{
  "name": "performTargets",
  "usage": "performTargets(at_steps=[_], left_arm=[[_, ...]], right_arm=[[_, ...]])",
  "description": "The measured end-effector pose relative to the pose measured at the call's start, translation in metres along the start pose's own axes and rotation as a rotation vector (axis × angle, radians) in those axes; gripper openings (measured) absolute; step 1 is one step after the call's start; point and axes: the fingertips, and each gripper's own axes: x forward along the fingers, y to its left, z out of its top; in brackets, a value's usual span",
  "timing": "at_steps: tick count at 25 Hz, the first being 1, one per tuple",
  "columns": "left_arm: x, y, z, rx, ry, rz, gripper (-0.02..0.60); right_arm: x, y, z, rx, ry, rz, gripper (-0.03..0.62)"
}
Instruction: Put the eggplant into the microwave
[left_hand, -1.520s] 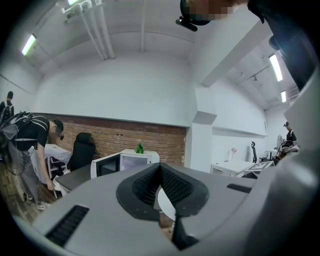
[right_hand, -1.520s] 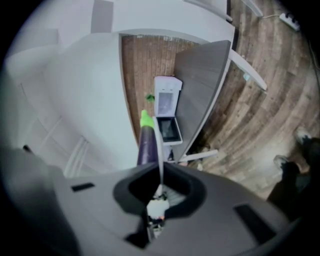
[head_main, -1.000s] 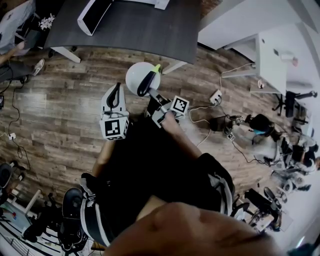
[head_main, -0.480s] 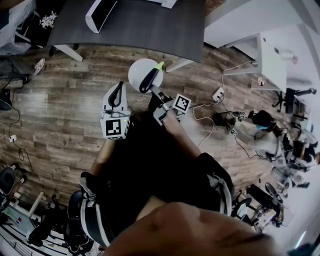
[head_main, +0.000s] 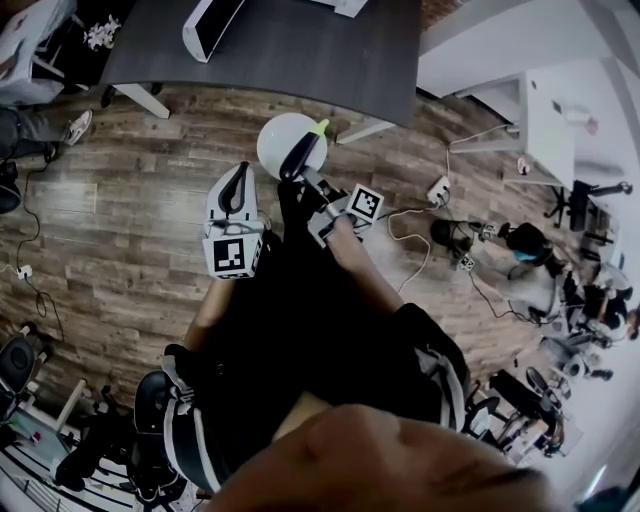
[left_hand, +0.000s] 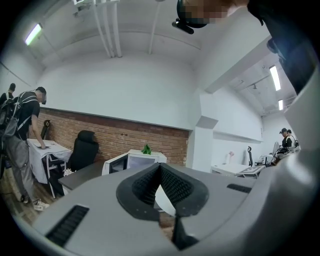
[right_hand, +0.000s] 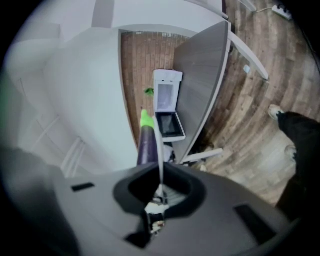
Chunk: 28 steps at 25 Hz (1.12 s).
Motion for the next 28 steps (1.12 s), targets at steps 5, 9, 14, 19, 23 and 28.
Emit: performTargets(at_steps=[5, 9, 14, 19, 23, 28], left_arm=[[0.013, 0.007, -0.004, 0.005, 0.005, 0.009, 0.035], [0.034, 0.011, -0.003, -0.008, 0.005, 0.005, 0.035], [0.068, 0.016, -0.003, -0.009, 0.011, 0.002, 0.035], [0.116, 0.022, -0.002, 0.014, 0.004, 0.002, 0.035], [0.16, 0.024, 0.004, 0.019, 0.014, 0.008, 0.035], [0.208, 0.028, 0.018, 0.021, -0.003, 0.047, 0.035]], right_arm=[[0.013, 0.0, 0.01, 0.01, 0.004, 0.003, 0.038], [0.028, -0.002, 0.027, 0.007, 0.002, -0.006, 0.038], [0.051, 0.006, 0.055, -0.005, 0.011, 0.005, 0.038], [0.079, 0.013, 0.093, -0.015, 0.027, 0.008, 0.038], [0.1, 0.02, 0.129, -0.025, 0.046, 0.004, 0.038], [0.126, 0.031, 0.167, -0.022, 0.09, 0.014, 0.038]])
